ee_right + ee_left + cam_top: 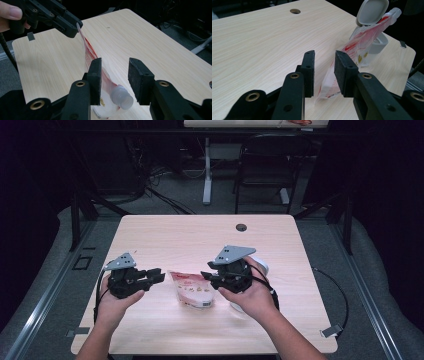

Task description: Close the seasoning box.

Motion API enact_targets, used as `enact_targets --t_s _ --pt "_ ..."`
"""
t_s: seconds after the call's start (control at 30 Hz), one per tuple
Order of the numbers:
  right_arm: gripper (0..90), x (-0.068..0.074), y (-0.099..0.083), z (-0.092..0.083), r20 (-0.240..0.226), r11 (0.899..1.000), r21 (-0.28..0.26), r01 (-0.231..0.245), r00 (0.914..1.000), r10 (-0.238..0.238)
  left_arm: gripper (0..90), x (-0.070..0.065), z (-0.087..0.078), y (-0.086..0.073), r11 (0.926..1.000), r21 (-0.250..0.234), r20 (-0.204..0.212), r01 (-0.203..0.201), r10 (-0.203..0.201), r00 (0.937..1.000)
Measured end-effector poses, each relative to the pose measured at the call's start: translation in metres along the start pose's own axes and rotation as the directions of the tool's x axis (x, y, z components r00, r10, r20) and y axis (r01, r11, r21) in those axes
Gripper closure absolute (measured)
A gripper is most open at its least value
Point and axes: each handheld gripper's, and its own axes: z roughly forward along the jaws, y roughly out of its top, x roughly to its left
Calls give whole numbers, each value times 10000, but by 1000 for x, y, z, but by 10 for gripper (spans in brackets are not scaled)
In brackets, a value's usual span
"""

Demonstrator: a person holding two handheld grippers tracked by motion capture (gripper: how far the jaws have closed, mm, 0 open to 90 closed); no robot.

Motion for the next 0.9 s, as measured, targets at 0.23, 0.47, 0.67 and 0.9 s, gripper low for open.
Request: enact_targets --t_s 0.23,0.47,0.67,0.9 --pt "683 1 9 3 -193 9997 252 -22 9998 27 677 4 -2 0 10000 7 -134 70 -70 9999" --pt "689 3 18 11 -346 9988 405 259 9991 -245 615 5 -3 0 9999 117 -419 -7 12 9991" --pt "692 7 25 18 -518 9977 525 440 9978 -412 609 4 -3 0 9996 262 -627 -105 121 9980" --pt "697 14 33 24 -751 9959 578 696 9950 -652 625 7 -4 -1 9995 329 -628 -3 24 9980"
